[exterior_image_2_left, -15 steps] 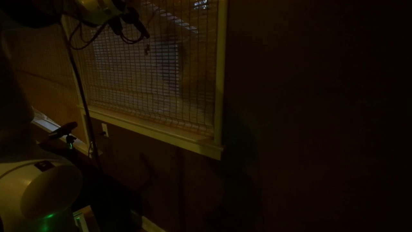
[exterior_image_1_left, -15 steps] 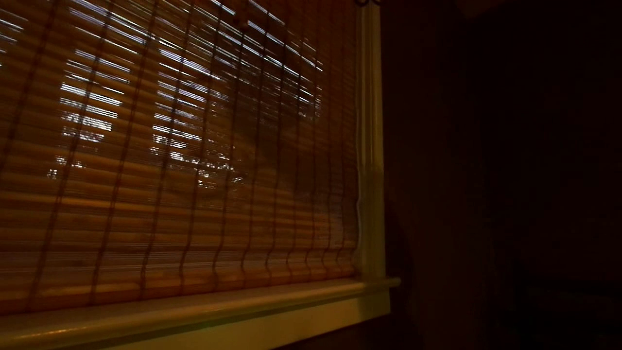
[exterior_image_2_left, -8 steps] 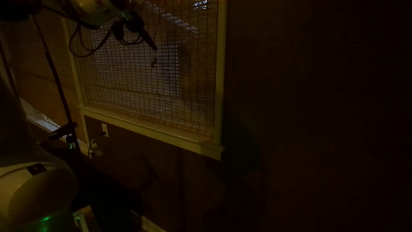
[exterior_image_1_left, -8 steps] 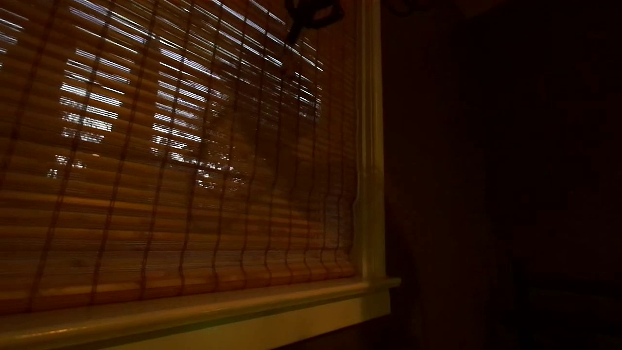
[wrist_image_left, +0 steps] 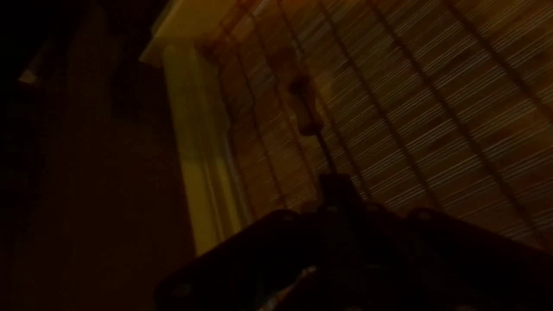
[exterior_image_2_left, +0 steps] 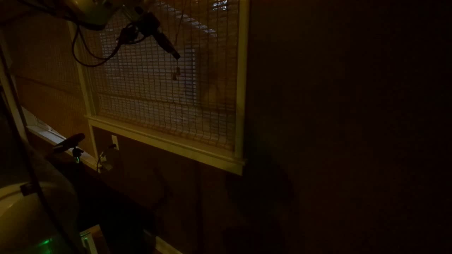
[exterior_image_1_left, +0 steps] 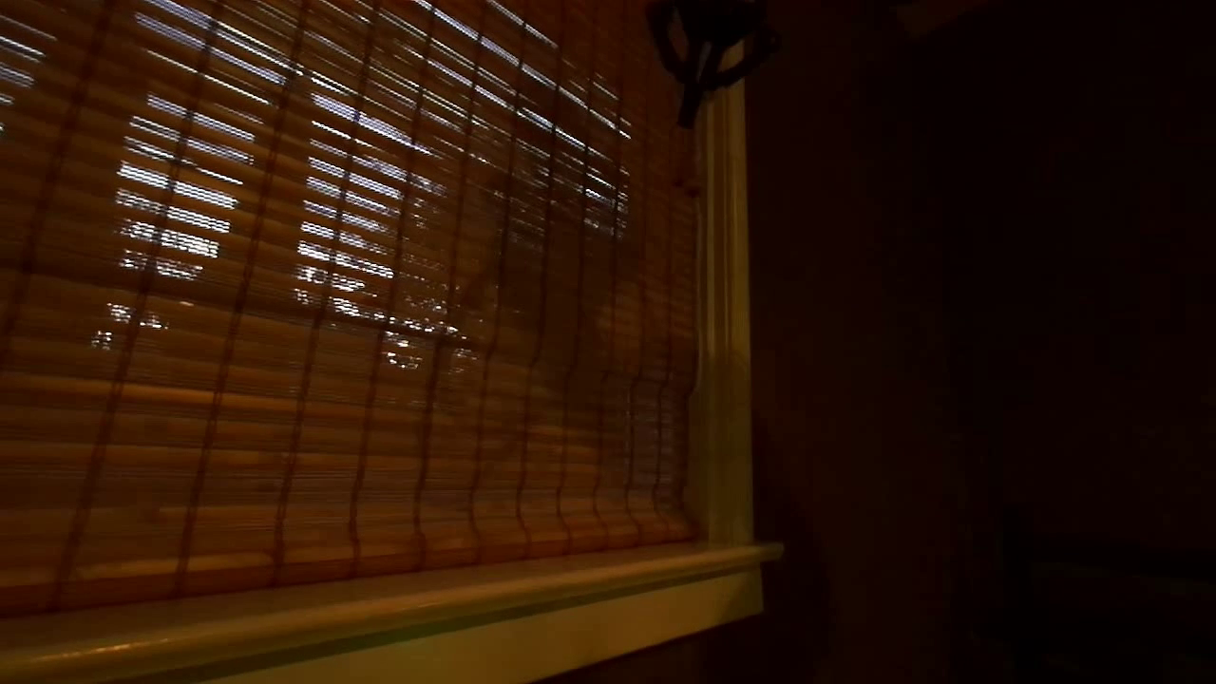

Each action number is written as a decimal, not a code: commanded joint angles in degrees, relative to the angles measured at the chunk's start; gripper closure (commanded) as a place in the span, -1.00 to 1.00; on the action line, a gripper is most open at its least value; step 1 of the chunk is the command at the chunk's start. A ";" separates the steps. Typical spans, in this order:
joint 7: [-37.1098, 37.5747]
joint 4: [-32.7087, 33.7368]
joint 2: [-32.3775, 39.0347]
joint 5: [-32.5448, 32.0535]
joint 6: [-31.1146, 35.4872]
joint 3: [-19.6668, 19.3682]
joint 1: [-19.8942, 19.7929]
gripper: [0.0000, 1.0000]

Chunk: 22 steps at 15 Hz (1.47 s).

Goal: Close the window blinds

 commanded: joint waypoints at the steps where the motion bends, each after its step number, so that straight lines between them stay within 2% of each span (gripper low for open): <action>1: 4.75 -6.29 -5.68 -3.06 -4.51 1.49 -2.88 0.99; 2: 5.20 -7.53 -6.72 -4.01 -5.11 1.39 -3.47 0.99; 3: 5.38 -8.41 -7.44 -4.10 -5.39 1.13 -3.73 0.58; 8: 5.03 -12.40 -9.18 -2.63 -6.04 1.10 -2.81 -0.11; 12: 4.29 -13.64 -10.12 0.40 -4.85 1.18 -0.15 -0.68; 14: 3.24 -15.10 -11.86 3.68 -1.85 -0.17 2.10 -0.93; 15: 2.83 -15.69 -12.65 5.51 -0.46 -0.70 2.95 -0.99; 18: -0.25 -19.56 -16.60 11.01 5.28 -2.92 5.44 -1.00; 22: -10.64 -28.40 -22.92 19.95 15.78 -7.99 9.48 -1.00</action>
